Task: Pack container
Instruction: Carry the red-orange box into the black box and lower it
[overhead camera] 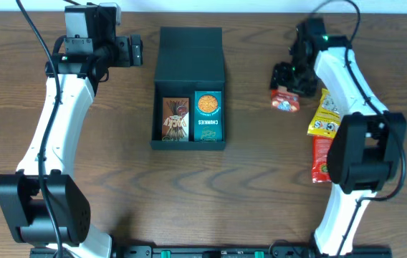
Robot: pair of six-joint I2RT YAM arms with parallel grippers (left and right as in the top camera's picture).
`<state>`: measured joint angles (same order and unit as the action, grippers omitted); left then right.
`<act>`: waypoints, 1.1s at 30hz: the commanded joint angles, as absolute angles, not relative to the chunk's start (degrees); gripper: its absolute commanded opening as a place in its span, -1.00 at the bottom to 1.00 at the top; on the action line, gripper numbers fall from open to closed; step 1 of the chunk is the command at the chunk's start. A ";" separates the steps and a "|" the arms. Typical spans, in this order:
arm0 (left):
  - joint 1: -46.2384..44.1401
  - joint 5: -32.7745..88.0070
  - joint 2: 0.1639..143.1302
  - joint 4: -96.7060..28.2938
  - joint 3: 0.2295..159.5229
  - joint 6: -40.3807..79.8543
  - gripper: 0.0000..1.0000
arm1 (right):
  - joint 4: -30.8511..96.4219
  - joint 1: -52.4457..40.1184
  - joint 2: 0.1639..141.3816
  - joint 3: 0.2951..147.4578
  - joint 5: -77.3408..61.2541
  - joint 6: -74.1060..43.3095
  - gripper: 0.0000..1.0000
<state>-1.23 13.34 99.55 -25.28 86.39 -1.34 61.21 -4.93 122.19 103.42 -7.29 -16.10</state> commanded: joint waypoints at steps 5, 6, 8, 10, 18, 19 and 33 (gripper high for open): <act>-1.04 13.58 99.96 -25.21 86.76 -1.69 0.90 | 66.98 -13.80 122.10 113.19 -8.40 -10.20 0.29; -1.04 13.58 99.96 -25.21 86.76 -1.69 0.91 | 67.79 -15.25 122.10 114.06 -8.40 -9.61 0.29; -1.04 13.58 99.96 -25.23 86.76 -1.72 0.90 | 69.21 -17.98 122.10 115.61 -8.38 -8.62 0.28; -1.04 13.58 99.96 -25.23 86.76 -1.72 0.91 | 70.30 -20.38 122.10 116.68 -8.38 -8.43 0.28; -1.04 13.56 99.96 -25.23 86.76 -1.72 0.90 | 75.48 -27.77 122.10 117.51 -8.38 -8.43 0.27; -1.04 13.56 99.96 -25.23 86.76 -1.72 0.90 | 75.85 -28.34 122.10 117.51 -8.38 -8.45 0.28; -1.04 13.54 99.96 -25.26 86.76 -1.72 0.90 | 77.56 -30.70 122.13 117.38 -8.40 -23.86 0.18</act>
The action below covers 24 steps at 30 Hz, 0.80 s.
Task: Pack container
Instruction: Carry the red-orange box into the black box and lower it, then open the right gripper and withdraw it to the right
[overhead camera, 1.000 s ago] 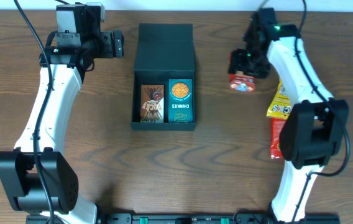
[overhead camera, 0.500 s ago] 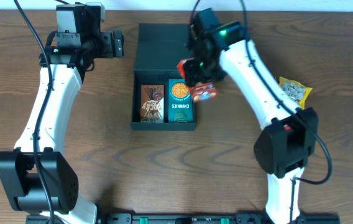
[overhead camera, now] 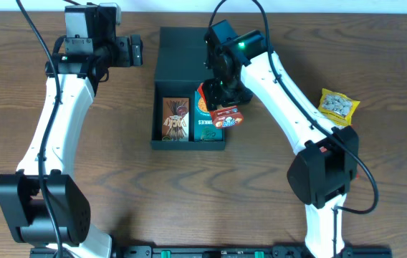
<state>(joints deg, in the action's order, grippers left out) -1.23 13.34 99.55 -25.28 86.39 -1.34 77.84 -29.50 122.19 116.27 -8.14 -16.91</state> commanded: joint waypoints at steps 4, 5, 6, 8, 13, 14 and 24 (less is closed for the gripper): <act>-1.02 13.39 99.96 -25.23 86.76 -1.72 0.90 | 74.52 -32.18 122.21 116.44 -8.29 -28.40 0.15; -1.02 13.10 99.96 -25.23 86.76 -1.72 0.91 | 73.60 -32.69 122.21 115.85 -7.92 -29.41 0.15; -1.02 12.93 99.96 -25.26 86.76 -1.72 0.90 | 72.86 -33.12 122.21 115.26 -7.68 -30.24 0.15; -0.84 12.93 99.96 -25.26 86.76 -1.69 0.90 | 71.79 -33.95 122.21 114.08 -7.35 -31.75 0.15; 0.30 13.10 99.96 -25.32 86.76 -1.69 0.91 | 71.16 -35.33 122.28 112.68 -4.62 -35.31 0.11; 0.56 13.13 99.96 -25.41 86.76 -1.69 0.90 | 71.33 -35.57 122.28 112.64 -3.77 -35.88 0.11; 2.09 13.13 99.96 -26.30 86.76 -1.72 0.90 | 71.05 -36.84 122.28 110.72 3.33 -41.34 0.16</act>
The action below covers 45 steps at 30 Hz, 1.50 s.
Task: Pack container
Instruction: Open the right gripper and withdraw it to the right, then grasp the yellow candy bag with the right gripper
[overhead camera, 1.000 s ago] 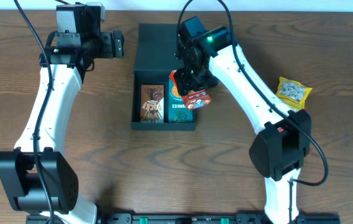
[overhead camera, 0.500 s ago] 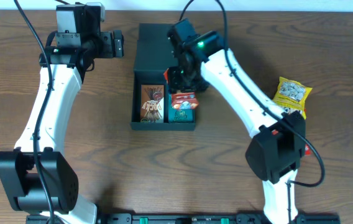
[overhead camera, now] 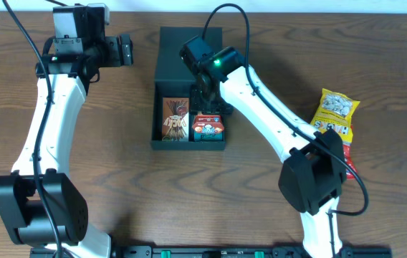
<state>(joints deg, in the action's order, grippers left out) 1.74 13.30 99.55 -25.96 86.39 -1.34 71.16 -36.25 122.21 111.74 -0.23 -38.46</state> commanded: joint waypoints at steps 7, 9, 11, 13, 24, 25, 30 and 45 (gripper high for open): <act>2.28 13.13 99.96 -26.30 86.76 -1.72 0.90 | 69.80 -36.77 122.30 108.03 3.49 -41.71 0.67; 2.28 13.13 99.96 -26.30 86.76 -1.72 0.90 | 69.78 -36.77 122.30 108.03 3.77 -41.50 0.78; 2.28 13.13 99.96 -26.30 86.76 -1.72 0.91 | 69.78 -36.77 122.30 108.03 4.64 -41.50 0.79; 2.28 13.13 99.96 -26.30 86.76 -1.72 0.90 | 69.80 -36.62 122.28 108.05 4.95 -40.64 0.76; 2.28 13.15 99.96 -26.35 86.76 -1.28 0.90 | 75.07 -27.55 115.96 115.20 10.63 -34.76 0.84; 2.28 13.13 99.96 -26.35 86.76 -1.26 0.90 | 75.35 -25.32 114.98 115.20 11.22 -33.19 0.84; 2.28 13.13 99.96 -26.35 86.76 -1.08 0.90 | 80.34 -13.61 114.54 114.52 14.96 -27.53 0.76; 2.28 13.15 99.96 -26.35 86.76 2.39 0.90 | 72.42 13.37 115.26 97.51 1.28 -16.73 0.98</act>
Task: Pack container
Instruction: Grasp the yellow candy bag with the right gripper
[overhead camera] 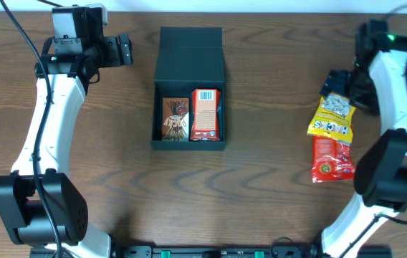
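The dark open box (189,145) stands mid-table with its lid (190,54) folded back. In it lie a brown packet (175,118) on the left and a red-orange packet (204,115), barcode up, on the right; a teal packet's edge (220,118) shows from under it. My right gripper (337,84) hovers at the far right over the top of a yellow snack bag (330,118); it looks open and holds nothing. A red packet (331,159) lies just below the yellow bag. My left gripper (125,50) hangs open at the back left, well away from the box.
The left arm's white links run down the table's left side to its base at the front edge. The right arm reaches along the right side, partly over the yellow bag. Brown tabletop lies between the box and the two loose packets.
The right gripper has let go of the red-orange packet, which now lies flat in the box's right half, and it has moved from the box to the far right. The left arm is unchanged.
First my right gripper gripped a small red packet at the right, beside the yellow bag. Then it held that packet at the box's right edge, then down in the right compartment over the teal packet. Now the packet rests there and the gripper is back by the yellow bag.
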Robot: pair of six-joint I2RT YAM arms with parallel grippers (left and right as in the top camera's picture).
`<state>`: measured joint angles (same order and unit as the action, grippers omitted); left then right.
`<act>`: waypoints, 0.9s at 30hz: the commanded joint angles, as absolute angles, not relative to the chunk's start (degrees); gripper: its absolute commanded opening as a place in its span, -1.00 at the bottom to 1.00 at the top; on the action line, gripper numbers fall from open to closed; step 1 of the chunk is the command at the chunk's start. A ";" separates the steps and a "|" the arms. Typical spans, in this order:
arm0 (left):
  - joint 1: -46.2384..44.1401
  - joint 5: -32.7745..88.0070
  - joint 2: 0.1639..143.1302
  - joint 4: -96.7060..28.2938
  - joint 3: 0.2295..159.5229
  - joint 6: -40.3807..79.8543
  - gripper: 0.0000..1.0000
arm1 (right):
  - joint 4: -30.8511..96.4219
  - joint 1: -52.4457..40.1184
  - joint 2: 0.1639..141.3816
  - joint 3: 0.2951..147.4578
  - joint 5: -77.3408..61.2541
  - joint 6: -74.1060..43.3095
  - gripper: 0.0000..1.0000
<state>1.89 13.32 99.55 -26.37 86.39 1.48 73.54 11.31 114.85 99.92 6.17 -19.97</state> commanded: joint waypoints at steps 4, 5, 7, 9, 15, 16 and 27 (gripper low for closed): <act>2.28 13.13 99.96 -26.35 86.76 2.37 0.90 | 68.47 16.40 115.37 92.75 1.02 -15.70 0.97; 2.28 13.13 99.96 -26.35 86.76 2.37 0.90 | 67.83 16.80 115.42 91.90 0.99 -15.55 0.97; 2.28 13.13 99.96 -26.35 86.76 2.37 0.91 | 66.37 17.28 115.44 89.89 0.99 -15.55 0.96; 2.28 13.13 99.96 -26.35 86.76 2.37 0.91 | 65.56 17.32 115.44 88.40 1.02 -15.55 0.97; 2.28 13.13 99.96 -26.35 86.76 2.35 0.91 | 61.82 17.19 115.44 84.68 -1.17 -15.55 0.84; 2.28 13.13 99.96 -26.35 86.76 2.35 0.91 | 61.28 17.19 115.46 84.38 -1.89 -15.55 0.81; 3.36 13.10 99.96 -26.70 86.76 2.28 0.91 | 59.33 17.19 116.49 83.88 -4.78 -15.59 -0.80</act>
